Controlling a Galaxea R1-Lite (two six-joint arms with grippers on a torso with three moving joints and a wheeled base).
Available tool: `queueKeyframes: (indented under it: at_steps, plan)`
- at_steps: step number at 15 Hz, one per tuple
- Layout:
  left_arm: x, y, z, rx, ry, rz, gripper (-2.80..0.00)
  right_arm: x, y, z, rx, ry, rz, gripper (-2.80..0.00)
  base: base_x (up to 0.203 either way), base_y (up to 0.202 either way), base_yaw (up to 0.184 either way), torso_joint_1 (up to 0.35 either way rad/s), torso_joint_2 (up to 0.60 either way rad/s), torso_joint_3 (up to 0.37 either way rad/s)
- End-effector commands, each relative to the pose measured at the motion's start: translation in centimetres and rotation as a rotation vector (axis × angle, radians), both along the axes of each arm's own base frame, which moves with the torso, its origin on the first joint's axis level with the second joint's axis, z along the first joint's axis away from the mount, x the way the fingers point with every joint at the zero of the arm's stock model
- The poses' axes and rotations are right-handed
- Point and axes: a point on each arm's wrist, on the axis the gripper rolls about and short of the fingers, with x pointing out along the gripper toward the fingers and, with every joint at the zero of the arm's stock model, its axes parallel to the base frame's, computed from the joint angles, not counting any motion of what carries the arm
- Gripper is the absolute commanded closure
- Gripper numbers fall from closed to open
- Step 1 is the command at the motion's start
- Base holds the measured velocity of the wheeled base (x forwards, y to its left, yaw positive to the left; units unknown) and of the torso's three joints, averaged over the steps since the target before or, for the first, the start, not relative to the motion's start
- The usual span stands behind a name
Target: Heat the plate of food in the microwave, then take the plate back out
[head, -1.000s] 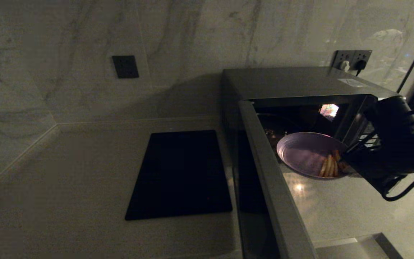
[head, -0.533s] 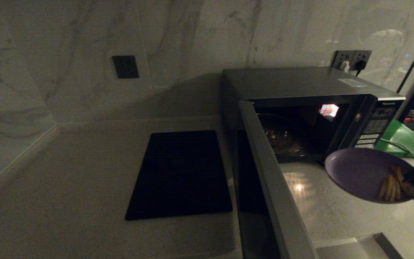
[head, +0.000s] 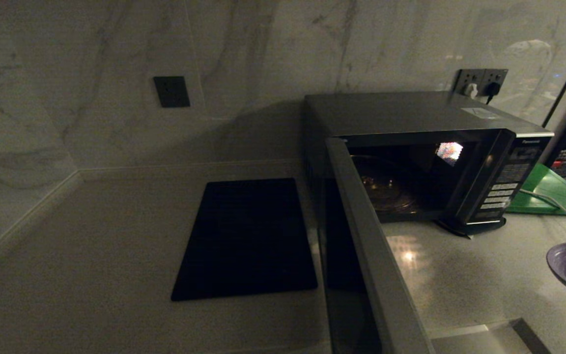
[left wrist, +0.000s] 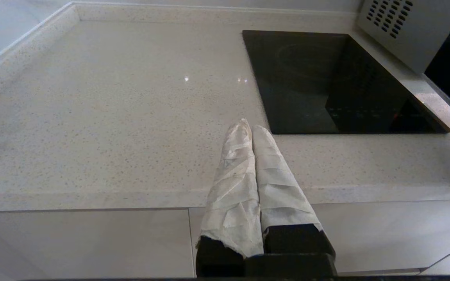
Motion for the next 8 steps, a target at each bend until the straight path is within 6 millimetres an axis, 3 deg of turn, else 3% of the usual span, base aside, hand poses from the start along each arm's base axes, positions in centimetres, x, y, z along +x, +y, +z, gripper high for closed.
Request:
queueKeyframes:
  at_steps: [1,4,8]
  plan:
    - [0.0,0.0,0.0,-0.001,-0.001,0.001,0.00,0.1,-2.9,-3.9,0.045,0.061,-0.057,0.00,0.000,0.000,0.000,0.000,0.00,0.000]
    - [0.0,0.0,0.0,-0.001,-0.001,0.001,0.00,0.3,-4.5,-6.1,0.079,0.093,-0.079,0.00,0.000,0.000,0.000,0.000,0.00,0.000]
    - [0.0,0.0,0.0,-0.001,-0.001,0.001,0.00,0.8,-5.1,-7.0,0.106,0.072,-0.063,0.00,0.000,0.000,0.000,0.000,0.00,0.000]
